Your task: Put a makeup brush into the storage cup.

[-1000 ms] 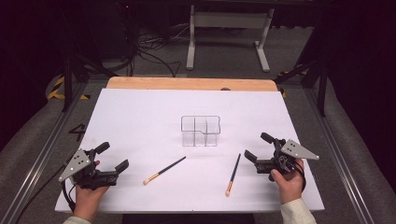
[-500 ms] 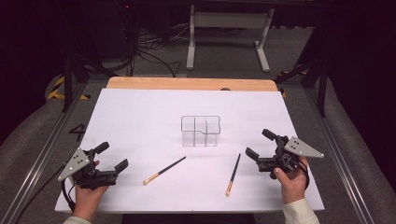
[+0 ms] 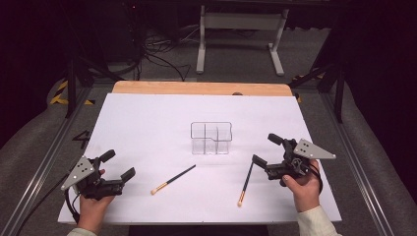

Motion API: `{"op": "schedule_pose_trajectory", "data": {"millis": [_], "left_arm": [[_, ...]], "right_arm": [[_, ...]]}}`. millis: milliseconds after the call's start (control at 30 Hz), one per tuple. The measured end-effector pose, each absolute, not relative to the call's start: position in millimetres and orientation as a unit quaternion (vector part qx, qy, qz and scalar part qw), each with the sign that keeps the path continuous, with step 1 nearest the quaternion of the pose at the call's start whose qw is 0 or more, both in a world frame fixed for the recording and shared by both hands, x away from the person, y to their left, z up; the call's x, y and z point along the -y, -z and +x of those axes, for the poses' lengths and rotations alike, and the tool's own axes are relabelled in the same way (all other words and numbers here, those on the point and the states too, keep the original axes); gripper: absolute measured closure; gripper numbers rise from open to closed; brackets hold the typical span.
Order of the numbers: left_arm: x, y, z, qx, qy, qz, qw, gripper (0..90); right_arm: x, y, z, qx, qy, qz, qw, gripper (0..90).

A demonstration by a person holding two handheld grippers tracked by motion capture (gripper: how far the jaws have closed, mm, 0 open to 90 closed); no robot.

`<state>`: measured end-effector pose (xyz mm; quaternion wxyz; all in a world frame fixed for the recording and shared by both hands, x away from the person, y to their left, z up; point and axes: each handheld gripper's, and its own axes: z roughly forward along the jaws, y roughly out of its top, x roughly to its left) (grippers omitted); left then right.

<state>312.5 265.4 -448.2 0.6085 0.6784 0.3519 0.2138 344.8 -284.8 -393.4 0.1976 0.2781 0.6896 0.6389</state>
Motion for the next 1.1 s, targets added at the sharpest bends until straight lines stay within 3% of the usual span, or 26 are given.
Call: {"op": "schedule_pose_trajectory", "data": {"millis": [800, 1100], "left_arm": [[-268, 448, 311, -0.367, -0.212, 0.677, 0.602, 0.4], [-272, 448, 310, -0.37, -0.206, 0.673, 0.606, 0.4]], "right_arm": [[187, 378, 367, -0.737, -0.634, 0.202, 0.122, 0.7], [168, 366, 373, -0.74, -0.638, 0.184, 0.109, 0.8]]}}
